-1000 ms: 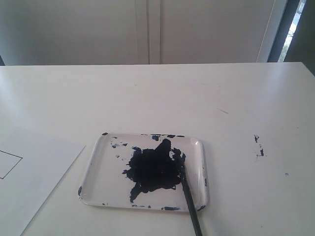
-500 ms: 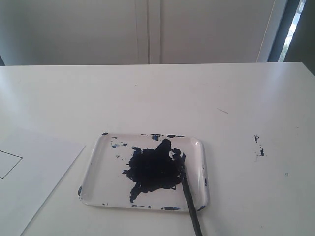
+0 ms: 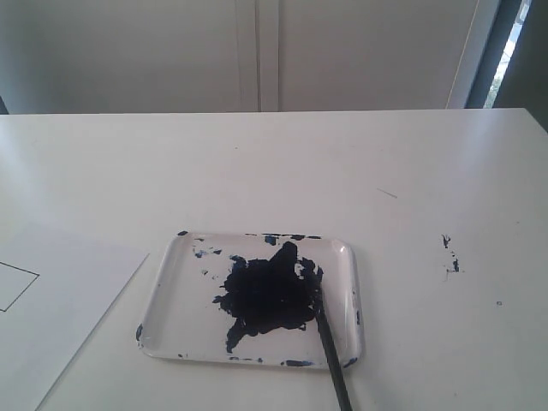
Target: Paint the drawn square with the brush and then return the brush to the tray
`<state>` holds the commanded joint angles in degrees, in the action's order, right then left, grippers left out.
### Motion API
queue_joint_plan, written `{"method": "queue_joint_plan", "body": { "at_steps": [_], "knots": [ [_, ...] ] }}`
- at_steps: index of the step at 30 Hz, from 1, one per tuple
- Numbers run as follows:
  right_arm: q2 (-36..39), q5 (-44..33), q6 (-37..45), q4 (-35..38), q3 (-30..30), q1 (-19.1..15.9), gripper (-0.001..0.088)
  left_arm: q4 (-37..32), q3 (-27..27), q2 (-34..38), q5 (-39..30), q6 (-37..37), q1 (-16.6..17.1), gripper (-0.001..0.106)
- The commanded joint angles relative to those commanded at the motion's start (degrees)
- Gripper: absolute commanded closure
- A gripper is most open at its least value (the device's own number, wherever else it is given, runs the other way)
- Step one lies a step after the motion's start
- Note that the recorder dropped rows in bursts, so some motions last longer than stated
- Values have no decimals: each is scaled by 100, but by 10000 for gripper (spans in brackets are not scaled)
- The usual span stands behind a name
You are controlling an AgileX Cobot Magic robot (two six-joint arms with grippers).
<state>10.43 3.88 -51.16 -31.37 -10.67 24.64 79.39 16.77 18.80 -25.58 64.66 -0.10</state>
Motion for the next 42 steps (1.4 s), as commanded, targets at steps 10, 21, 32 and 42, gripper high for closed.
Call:
{"method": "queue_joint_plan", "body": {
  "at_steps": [10, 21, 32, 42],
  "knots": [
    [2089, -20, 0, -490, -494, 771, 868, -1351, 339, 1211, -239, -987, 0, 818],
    [4000, -1105, 13, -348, -607, 2247, 868, -1648, 339, 1731, -455, -1245, 0, 818],
    [4674, -707, 2, 330, -607, 3258, 868, -1695, 339, 1731, -488, -1245, 0, 818],
    [4674, -244, -166, 333, -607, 3260, 868, -1695, 339, 1731, -503, -1245, 0, 818]
  ]
}}
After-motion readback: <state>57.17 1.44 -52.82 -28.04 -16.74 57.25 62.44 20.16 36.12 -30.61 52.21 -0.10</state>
